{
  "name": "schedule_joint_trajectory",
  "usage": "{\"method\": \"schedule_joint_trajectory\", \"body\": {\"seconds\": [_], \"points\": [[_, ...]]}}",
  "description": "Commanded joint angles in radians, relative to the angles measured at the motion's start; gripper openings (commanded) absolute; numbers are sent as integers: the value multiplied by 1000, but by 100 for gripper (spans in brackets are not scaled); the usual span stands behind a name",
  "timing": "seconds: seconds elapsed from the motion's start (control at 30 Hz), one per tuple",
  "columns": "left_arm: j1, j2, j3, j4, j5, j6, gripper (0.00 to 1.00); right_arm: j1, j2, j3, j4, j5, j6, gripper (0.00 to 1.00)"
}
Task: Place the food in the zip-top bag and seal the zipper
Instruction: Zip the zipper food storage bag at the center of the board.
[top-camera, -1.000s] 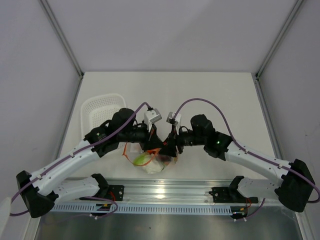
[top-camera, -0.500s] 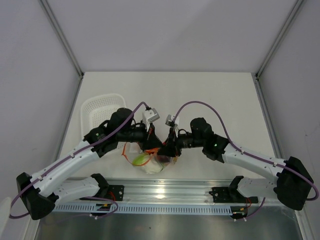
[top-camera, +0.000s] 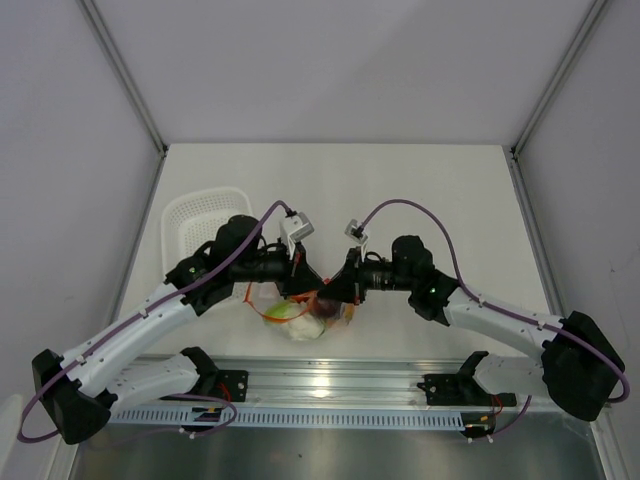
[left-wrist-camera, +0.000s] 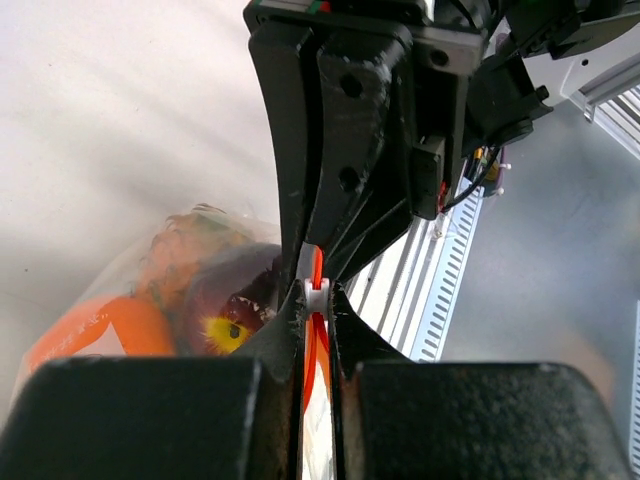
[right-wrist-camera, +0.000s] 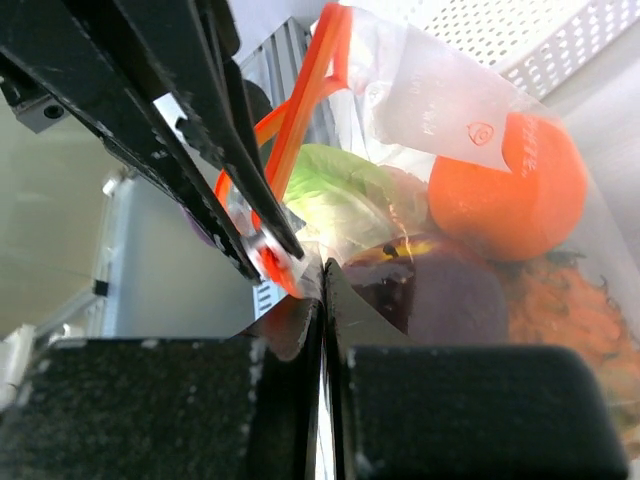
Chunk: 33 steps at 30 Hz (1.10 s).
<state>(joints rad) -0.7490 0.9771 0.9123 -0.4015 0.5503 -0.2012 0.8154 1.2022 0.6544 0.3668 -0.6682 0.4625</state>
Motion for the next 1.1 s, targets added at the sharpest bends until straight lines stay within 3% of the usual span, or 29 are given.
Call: {"method": "schedule_joint_trajectory", "body": {"seconds": [0.0,0.13,0.43,1.07], "points": [[5,-20,2,-17,5,-7,1,-39,-19,-48,170,78,155,0],[5,-21,10,-45,-39,3,1,-48,-10,-82,293,82,261,0],[5,5,31,-77,-75,8,0,-84,-16,-82,320,107,350,0],[5,-32,22,-109,-135,-14,1,-160,-58,-107,248,128,407,0]]}}
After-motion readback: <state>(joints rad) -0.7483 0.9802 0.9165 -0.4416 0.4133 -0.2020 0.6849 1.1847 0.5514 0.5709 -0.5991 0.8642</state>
